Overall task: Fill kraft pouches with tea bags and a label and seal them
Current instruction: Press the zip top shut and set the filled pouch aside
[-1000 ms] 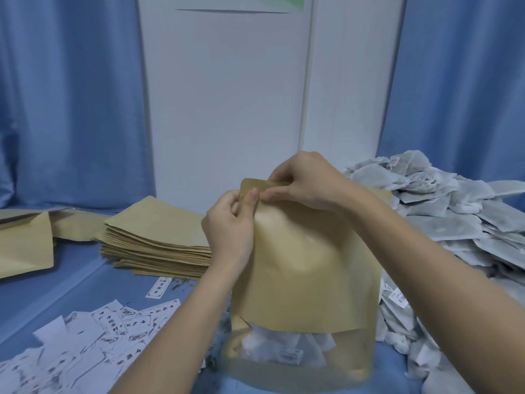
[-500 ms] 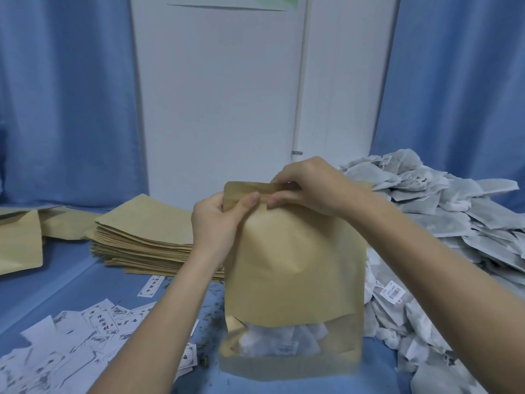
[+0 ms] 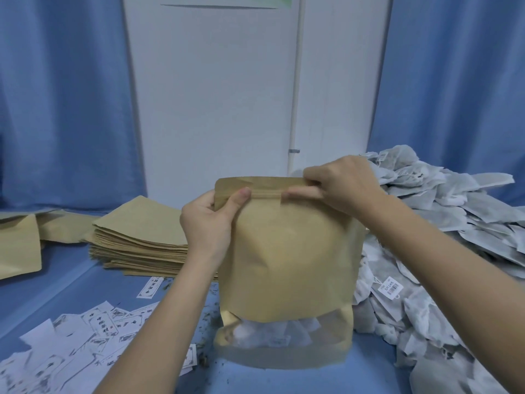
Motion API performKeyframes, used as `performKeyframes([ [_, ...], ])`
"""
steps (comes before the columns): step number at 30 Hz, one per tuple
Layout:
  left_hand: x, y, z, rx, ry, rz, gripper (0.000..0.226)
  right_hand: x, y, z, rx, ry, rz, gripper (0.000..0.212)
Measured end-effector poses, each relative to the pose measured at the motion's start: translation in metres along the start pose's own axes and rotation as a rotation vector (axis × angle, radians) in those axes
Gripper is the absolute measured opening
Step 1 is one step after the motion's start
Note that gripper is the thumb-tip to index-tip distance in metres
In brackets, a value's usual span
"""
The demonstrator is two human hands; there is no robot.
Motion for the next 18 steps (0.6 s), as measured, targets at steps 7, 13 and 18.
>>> performKeyframes([
  [7, 0.005, -0.003, 0.001, 0.006, 0.020, -0.003, 0.027, -0.028, 0.013, 0.007, -0.189, 0.035, -0.187, 0.071],
  [13, 0.014, -0.005, 0.002, 0.099, 0.077, 0.030, 0.020, -0.038, 0.015, 0.005, -0.300, -0.084, -0.327, 0.068],
  [18, 0.057, 0.026, -0.005, 0.603, 0.099, 0.288, 0.063, -0.052, 0.030, 0.000, -0.628, -0.486, -0.574, 0.067],
])
Point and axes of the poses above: each hand's wrist, its own y-axis away from the middle knuckle, its own z-axis out of the back of the hand, x = y × z, the point moved 6 cm from there along -y, towards the middle knuckle, and after that the axes turned 13 degrees about -y, right-handed, at the moved point
